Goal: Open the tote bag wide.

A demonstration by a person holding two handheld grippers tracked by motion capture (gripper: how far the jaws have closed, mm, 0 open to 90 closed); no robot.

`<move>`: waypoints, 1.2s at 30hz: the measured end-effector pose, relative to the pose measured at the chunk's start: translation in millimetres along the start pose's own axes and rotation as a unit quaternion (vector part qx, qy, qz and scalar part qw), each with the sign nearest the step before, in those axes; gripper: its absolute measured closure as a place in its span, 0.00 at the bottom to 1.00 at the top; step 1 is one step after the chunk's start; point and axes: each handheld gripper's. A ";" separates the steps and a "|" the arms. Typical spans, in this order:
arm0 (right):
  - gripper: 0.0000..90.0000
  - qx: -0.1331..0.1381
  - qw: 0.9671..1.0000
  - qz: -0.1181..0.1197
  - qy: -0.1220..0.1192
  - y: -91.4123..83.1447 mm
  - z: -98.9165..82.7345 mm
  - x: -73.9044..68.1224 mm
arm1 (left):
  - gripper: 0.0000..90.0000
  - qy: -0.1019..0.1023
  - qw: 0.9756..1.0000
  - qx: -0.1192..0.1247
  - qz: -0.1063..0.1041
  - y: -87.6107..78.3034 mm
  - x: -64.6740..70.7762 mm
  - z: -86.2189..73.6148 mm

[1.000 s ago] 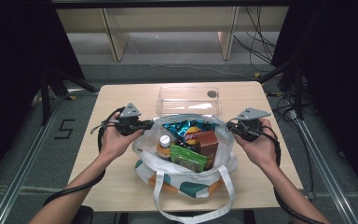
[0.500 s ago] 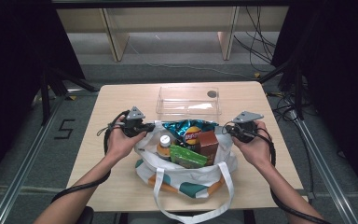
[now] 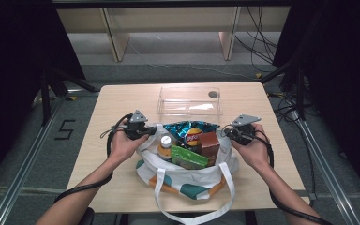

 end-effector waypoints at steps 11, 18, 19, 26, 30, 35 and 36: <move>0.92 -0.001 0.999 0.011 0.030 0.3 -2.9 1.8 | 0.90 0.009 1.000 0.018 0.011 -7.7 2.3 0.6; 0.72 0.077 0.994 0.030 0.076 -25.0 7.4 5.3 | 0.57 -0.007 0.996 0.082 0.035 -35.8 2.2 4.6; 0.71 0.086 0.993 0.026 0.076 -27.5 9.0 5.9 | 0.55 -0.009 0.994 0.098 0.036 -40.7 2.7 5.2; 0.64 0.121 0.989 0.007 0.079 -43.0 17.8 12.8 | 0.40 -0.040 0.988 0.141 0.056 -55.4 5.4 -2.7; 0.63 0.127 0.988 0.006 0.083 -46.5 19.8 15.0 | 0.40 -0.048 0.986 0.150 0.057 -56.5 3.1 -6.7; 0.62 0.131 0.988 0.003 0.080 -47.2 21.0 14.5 | 0.40 -0.045 0.986 0.149 0.066 -56.8 4.9 -4.9; 0.62 0.125 0.989 0.009 0.083 -47.6 20.7 14.1 | 0.40 -0.048 0.986 0.147 0.069 -57.4 5.6 -5.0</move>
Point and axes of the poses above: each handheld gripper's, and its own axes: y roughly forward along the jaws, z roughly out of its top, x roughly to its right, and after that the axes turned 5 degrees about y, right-handed
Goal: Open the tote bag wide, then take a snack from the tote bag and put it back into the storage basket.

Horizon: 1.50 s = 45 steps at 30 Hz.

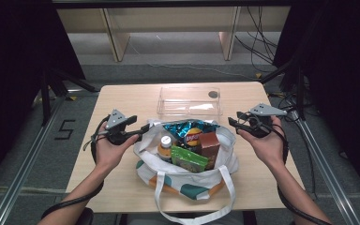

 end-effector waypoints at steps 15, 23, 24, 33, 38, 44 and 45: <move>0.61 0.008 1.000 0.001 -0.009 -2.0 3.3 0.0 | 0.39 0.001 1.000 0.002 0.000 0.8 -1.4 0.1; 0.60 0.021 0.999 0.027 0.005 -6.7 5.7 -4.0 | 0.38 0.001 1.000 0.001 0.003 1.5 -2.1 1.8; 0.59 0.021 0.999 0.031 0.000 -8.8 8.0 -3.4 | 0.38 -0.003 1.000 0.000 0.002 1.2 -1.8 1.9; 0.58 0.051 0.997 0.062 0.010 -11.7 19.7 -14.3 | 0.38 -0.006 1.000 -0.001 -0.003 1.4 -1.3 0.0; 0.58 0.048 0.994 0.095 0.003 -13.3 23.1 -23.9 | 0.38 0.000 1.000 0.001 0.002 0.5 -1.9 2.6; 0.57 0.046 0.990 0.131 -0.001 -11.5 24.8 -34.1 | 0.37 0.001 1.000 0.006 0.005 -1.2 -2.2 4.8; 0.57 0.045 0.990 0.134 -0.001 -10.8 24.6 -36.6 | 0.37 -0.004 1.000 0.005 0.004 -1.3 -2.3 4.1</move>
Point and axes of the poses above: each handheld gripper's, and its own axes: y roughly forward along the jaws, z roughly out of its top, x roughly to its right, and after that the axes turned 5 degrees about y, right-handed
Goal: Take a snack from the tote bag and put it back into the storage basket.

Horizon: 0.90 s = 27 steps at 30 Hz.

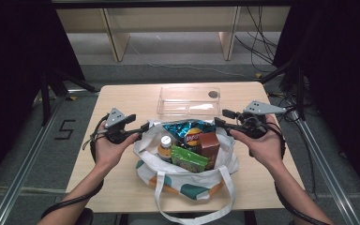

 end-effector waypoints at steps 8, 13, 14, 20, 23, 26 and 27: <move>0.61 -0.049 0.998 0.032 -0.010 17.2 -2.9 -5.3 | 0.37 -0.003 1.000 0.000 -0.002 -0.2 -0.9 1.0; 0.68 -0.070 0.997 0.037 0.006 25.2 -6.8 -0.6 | 0.37 -0.001 1.000 0.002 -0.002 0.8 -1.1 1.1; 0.69 -0.071 0.997 0.039 0.009 26.5 -7.4 0.5 | 0.37 -0.003 1.000 0.002 -0.002 1.0 -0.7 0.8; 0.76 -0.083 0.995 0.045 0.018 32.0 -7.4 4.7 | 0.37 0.000 1.000 0.001 -0.004 0.4 0.6 1.4; 0.76 -0.089 0.995 0.041 0.016 35.5 -11.0 6.1 | 0.37 0.000 1.000 0.003 -0.004 1.1 1.6 1.8; 0.77 -0.082 0.996 0.037 0.020 37.5 -14.1 5.6 | 0.37 -0.002 1.000 0.005 -0.008 2.3 2.3 1.1; 0.77 -0.078 0.996 0.033 0.012 38.0 -14.3 5.9 | 0.37 0.001 1.000 0.002 -0.006 2.0 2.3 1.2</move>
Point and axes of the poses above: each handheld gripper's, and its own axes: y roughly forward along the jaws, z roughly out of its top, x roughly to its right, and after that the axes turned 5 degrees about y, right-handed
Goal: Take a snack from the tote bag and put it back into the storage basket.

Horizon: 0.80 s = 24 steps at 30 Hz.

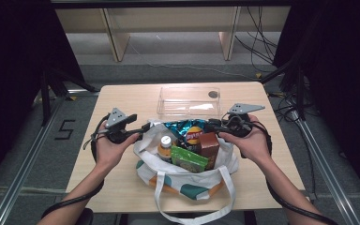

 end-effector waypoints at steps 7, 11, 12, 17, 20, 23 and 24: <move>0.95 0.001 1.000 -0.003 0.008 1.0 -4.1 -4.9 | 0.37 0.001 1.000 -0.002 0.002 0.1 -0.4 -0.4; 0.99 0.013 1.000 -0.001 -0.018 2.6 -4.2 -5.0 | 0.37 0.001 1.000 0.000 0.002 -0.1 -0.3 0.1; 0.99 0.015 1.000 -0.006 -0.016 1.4 -4.2 -7.0 | 0.37 -0.001 1.000 0.004 -0.001 0.4 -0.5 0.0; 1.00 0.042 0.999 -0.008 -0.028 -0.6 -1.9 -13.5 | 0.37 -0.001 1.000 0.003 0.002 0.1 -1.0 -0.1; 1.00 0.049 0.998 -0.012 -0.027 -4.3 1.4 -18.1 | 0.37 -0.001 1.000 0.001 0.003 -0.1 -1.2 -0.1; 1.00 0.064 0.998 -0.009 -0.027 -6.6 3.5 -21.3 | 0.37 0.000 1.000 0.001 0.004 0.1 -1.3 -0.2; 1.00 0.071 0.997 -0.010 -0.032 -7.4 4.6 -21.4 | 0.37 0.000 1.000 0.001 0.003 0.2 -1.3 -0.2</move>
Point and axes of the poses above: each handheld gripper's, and its own axes: y roughly forward along the jaws, z roughly out of its top, x roughly to its right, and after that the axes turned 5 degrees about y, right-handed
